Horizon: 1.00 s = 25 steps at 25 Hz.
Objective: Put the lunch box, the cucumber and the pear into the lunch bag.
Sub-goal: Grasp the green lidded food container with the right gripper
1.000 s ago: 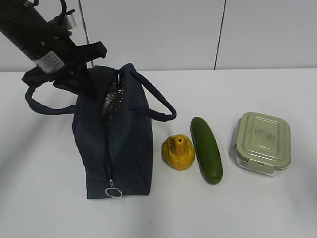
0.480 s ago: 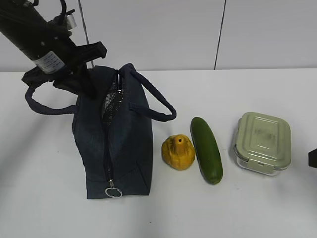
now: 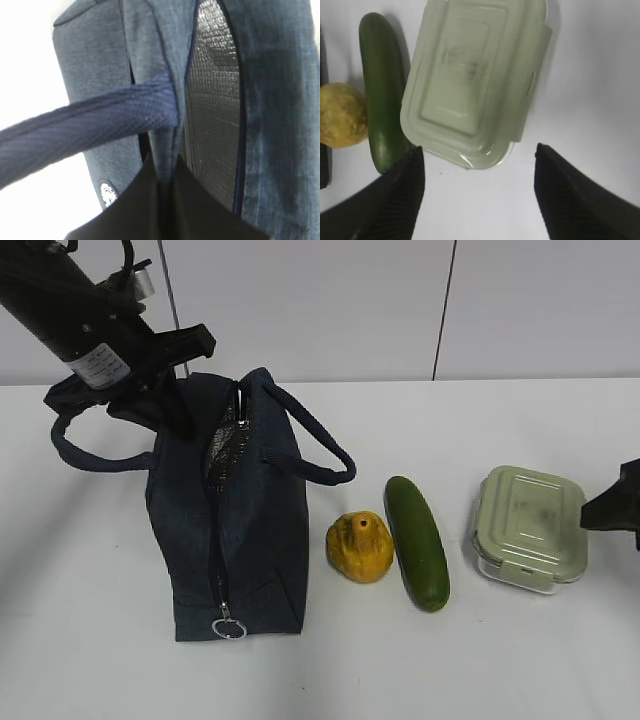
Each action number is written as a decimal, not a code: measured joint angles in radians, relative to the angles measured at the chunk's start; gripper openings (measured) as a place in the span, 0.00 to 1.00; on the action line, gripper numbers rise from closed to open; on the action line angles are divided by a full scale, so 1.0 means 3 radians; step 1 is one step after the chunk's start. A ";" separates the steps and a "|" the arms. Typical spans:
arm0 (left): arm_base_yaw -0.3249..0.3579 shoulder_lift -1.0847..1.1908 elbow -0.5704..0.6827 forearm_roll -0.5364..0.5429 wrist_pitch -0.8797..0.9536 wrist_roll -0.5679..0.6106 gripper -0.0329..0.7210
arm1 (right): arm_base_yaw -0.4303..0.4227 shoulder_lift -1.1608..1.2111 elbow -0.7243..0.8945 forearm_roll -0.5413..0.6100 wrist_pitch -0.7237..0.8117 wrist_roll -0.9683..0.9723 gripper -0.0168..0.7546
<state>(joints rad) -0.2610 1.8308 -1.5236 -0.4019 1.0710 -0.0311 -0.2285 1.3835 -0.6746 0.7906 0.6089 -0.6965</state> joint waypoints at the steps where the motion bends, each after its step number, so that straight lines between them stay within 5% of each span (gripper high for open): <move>1: 0.0000 0.0000 0.0000 0.0000 0.0000 0.0000 0.05 | -0.0078 0.0102 -0.0051 0.0113 0.0072 -0.0131 0.68; 11: 0.0000 0.0000 0.0000 0.0000 0.0004 0.0000 0.05 | -0.0643 0.1101 -0.0536 0.0853 0.0855 -0.0832 0.68; 25: 0.0000 0.0000 0.0000 0.0000 0.0014 0.0000 0.05 | -0.0698 0.1803 -0.0899 0.1138 0.1082 -0.0883 0.68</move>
<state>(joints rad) -0.2610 1.8308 -1.5236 -0.4019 1.0752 -0.0311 -0.4380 1.9244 -0.9442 1.1319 0.9336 -0.9614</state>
